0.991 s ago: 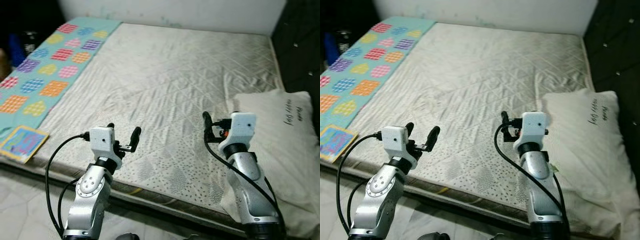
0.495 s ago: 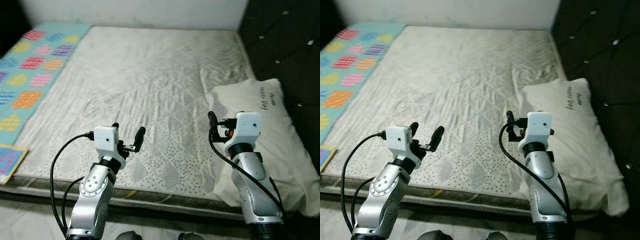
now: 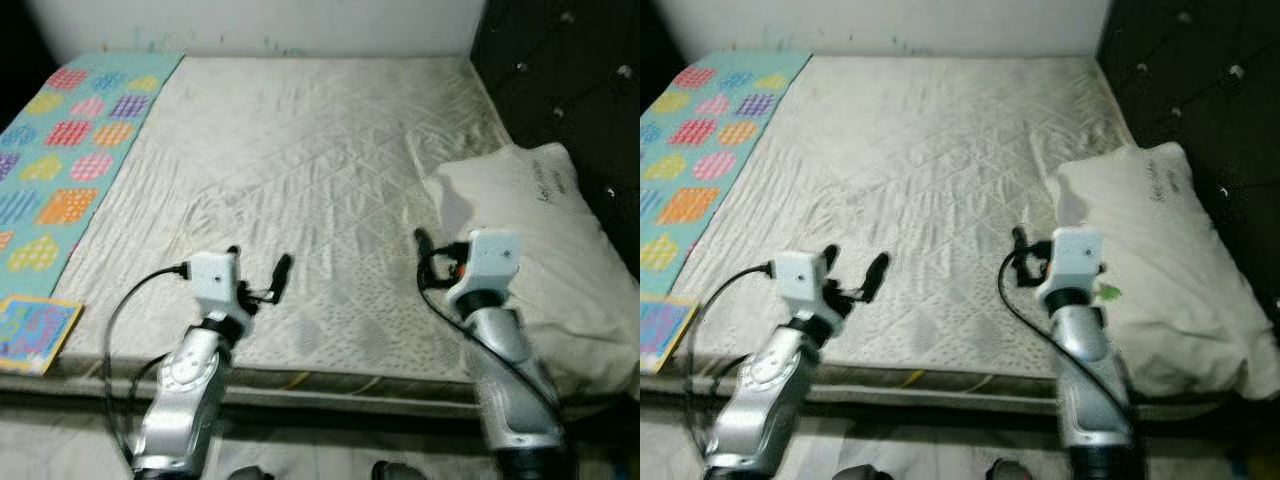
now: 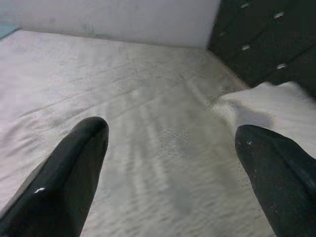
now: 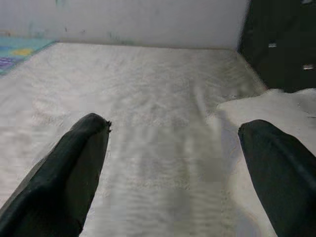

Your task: Clean up the room

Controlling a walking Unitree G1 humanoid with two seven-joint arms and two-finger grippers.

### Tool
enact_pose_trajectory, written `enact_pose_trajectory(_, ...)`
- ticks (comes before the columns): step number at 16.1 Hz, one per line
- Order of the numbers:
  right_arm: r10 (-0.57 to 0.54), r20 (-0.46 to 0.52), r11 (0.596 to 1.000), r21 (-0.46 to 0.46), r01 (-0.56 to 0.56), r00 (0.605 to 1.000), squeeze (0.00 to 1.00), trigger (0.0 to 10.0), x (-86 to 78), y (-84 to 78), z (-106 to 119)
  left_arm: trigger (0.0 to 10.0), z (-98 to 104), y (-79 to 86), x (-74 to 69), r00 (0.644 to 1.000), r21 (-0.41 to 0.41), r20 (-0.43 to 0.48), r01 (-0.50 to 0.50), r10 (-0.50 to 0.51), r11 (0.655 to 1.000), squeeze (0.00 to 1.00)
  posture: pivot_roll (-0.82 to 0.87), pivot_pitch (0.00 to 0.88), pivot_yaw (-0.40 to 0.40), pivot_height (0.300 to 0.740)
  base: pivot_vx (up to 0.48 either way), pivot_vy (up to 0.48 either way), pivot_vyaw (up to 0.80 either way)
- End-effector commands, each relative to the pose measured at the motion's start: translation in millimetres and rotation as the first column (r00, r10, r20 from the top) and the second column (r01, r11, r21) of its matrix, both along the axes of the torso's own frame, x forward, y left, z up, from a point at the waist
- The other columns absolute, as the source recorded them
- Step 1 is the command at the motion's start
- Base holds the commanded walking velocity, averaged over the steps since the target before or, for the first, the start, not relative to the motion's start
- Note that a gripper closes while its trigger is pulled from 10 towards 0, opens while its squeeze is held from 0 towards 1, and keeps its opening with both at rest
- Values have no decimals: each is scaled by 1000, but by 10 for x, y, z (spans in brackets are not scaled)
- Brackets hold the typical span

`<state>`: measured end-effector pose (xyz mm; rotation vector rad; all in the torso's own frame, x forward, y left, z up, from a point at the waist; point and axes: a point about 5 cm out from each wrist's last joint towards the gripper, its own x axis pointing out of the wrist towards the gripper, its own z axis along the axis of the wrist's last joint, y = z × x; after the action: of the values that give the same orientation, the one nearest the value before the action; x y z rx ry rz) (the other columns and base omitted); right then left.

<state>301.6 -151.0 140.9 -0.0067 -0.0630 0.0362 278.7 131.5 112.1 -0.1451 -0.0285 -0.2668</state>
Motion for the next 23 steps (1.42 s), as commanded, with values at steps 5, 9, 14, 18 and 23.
enact_pose_trajectory(5, 8, 0, 1000, 0, -8, 1000, 0, 10000, -5, 8, 0, 10000, -20, 31, -10, 1000, 5, -10, -14, 14, 1000, 0, -36, 155, 46, 740, 0, 437, 0)
enact_pose_trajectory(9, 8, -1, 1000, -2, -8, 1000, 0, 10000, -5, 9, -5, 10000, -17, 34, -5, 1000, 7, -8, -15, 16, 1000, 0, -37, 154, 47, 740, 0, 463, 0)
enact_pose_trajectory(14, 5, -6, 1000, -7, -5, 1000, 0, 10000, -4, 1, -20, 10000, -18, 29, 3, 1000, 9, -7, -16, 16, 1000, 0, -38, 151, 46, 740, 0, 476, 0)
enact_pose_trajectory(18, 6, -5, 1000, -10, -6, 1000, 0, 10000, 2, 2, -22, 10000, -16, 27, 4, 1000, 8, -3, -14, 14, 1000, 0, -37, 145, 46, 740, 0, 476, 0)
enact_pose_trajectory(23, 9, -4, 1000, -6, -9, 1000, 0, 10000, 6, 11, -21, 10000, 30, 6, -17, 999, -24, 28, 24, -23, 999, 0, -37, 142, 46, 740, 53, 67, 0)
